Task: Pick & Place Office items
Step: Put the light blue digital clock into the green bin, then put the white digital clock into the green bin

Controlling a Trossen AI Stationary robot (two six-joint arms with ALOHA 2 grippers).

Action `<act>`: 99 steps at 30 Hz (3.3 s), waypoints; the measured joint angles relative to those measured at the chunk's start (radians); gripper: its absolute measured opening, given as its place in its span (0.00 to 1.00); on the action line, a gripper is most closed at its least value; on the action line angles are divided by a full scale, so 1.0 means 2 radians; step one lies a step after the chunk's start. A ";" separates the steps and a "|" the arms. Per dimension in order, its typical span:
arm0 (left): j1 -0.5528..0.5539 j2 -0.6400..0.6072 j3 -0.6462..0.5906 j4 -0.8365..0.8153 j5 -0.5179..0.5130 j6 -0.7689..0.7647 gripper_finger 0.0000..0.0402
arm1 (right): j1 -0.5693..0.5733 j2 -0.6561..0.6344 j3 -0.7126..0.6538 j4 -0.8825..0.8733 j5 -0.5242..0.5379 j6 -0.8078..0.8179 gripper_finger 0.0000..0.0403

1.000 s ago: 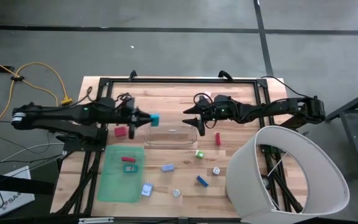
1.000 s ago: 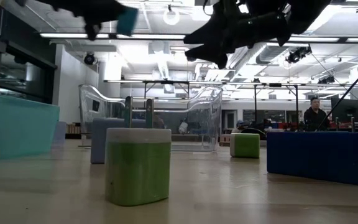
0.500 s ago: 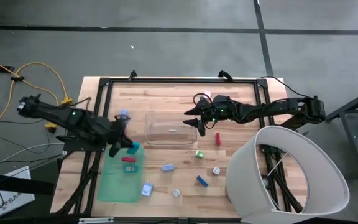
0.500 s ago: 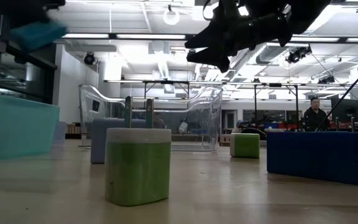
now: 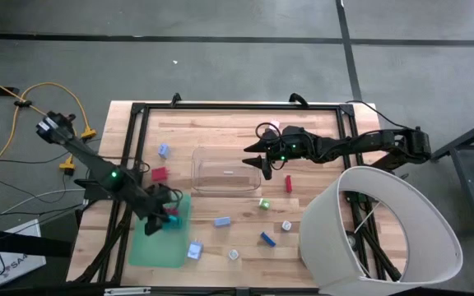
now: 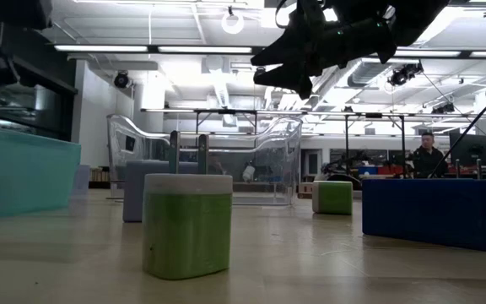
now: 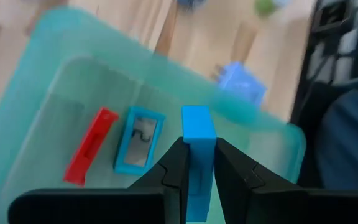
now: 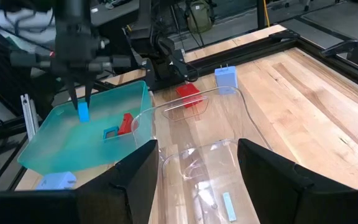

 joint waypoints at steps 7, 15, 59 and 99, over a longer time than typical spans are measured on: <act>-0.016 0.074 0.000 0.007 0.022 -0.005 0.12 | 0.000 0.000 0.000 0.003 0.023 0.011 0.52; -0.049 0.142 0.000 0.064 0.052 -0.001 0.12 | 0.000 0.000 0.000 0.002 0.040 0.011 0.52; 0.108 -0.050 0.000 0.046 -0.123 0.209 0.25 | -0.009 -0.003 0.000 -0.092 0.150 0.023 0.52; 0.396 -0.080 0.000 0.218 -0.180 0.377 0.25 | -0.128 -0.018 0.000 -0.490 0.206 0.038 0.52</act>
